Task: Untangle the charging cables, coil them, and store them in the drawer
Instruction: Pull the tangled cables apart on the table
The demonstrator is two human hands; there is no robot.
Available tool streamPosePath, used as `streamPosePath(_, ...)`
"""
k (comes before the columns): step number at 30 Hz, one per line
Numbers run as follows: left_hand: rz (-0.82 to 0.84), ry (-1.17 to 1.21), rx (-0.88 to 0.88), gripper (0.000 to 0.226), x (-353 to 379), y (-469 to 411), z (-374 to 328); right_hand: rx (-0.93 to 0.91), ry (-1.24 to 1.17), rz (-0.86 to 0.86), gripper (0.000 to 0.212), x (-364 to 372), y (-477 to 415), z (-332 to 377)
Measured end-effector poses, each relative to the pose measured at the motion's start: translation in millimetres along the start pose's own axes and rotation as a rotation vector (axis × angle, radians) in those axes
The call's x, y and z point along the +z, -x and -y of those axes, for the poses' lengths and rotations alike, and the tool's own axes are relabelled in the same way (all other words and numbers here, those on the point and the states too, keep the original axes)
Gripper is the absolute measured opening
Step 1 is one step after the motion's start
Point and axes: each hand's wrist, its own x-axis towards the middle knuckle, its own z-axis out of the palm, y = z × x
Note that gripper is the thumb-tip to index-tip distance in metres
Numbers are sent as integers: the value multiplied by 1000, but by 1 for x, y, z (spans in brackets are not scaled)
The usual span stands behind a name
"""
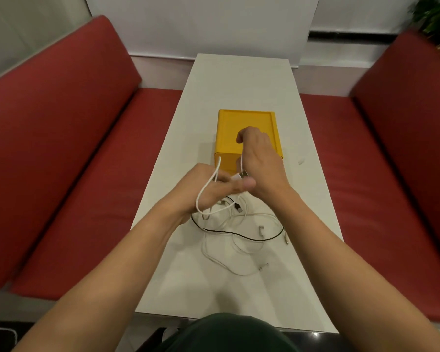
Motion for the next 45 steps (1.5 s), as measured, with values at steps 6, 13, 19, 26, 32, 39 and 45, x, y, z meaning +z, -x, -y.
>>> streamPosePath(6, -62, -16, 12, 27, -10, 3, 13, -59, -117, 67, 23, -8, 0, -17)
streamPosePath(13, -380, -44, -17, 27, -72, 6, 35, 95, -525, 452, 20, -58, 11, -65)
streamPosePath(19, -217, -216, 12, 40, -83, 15, 46, 84, -273, 485, 18, -81, 28, -100)
streamPosePath(26, -200, -397, 19, 11, -53, 9, 55, 25, -139, 327, 33, -74, 68, -122)
streamPosePath(32, -92, -366, 47, 21, -48, 9, 73, 29, -175, 328, 21, -76, 96, -132)
streamPosePath(39, 28, -117, 50, 18, -49, 20, 91, 221, -254, 577, 13, -71, 142, -169)
streamPosePath(45, -205, 60, -5, 50, -84, 36, 113, 370, -25, 724, 27, -70, 184, -229)
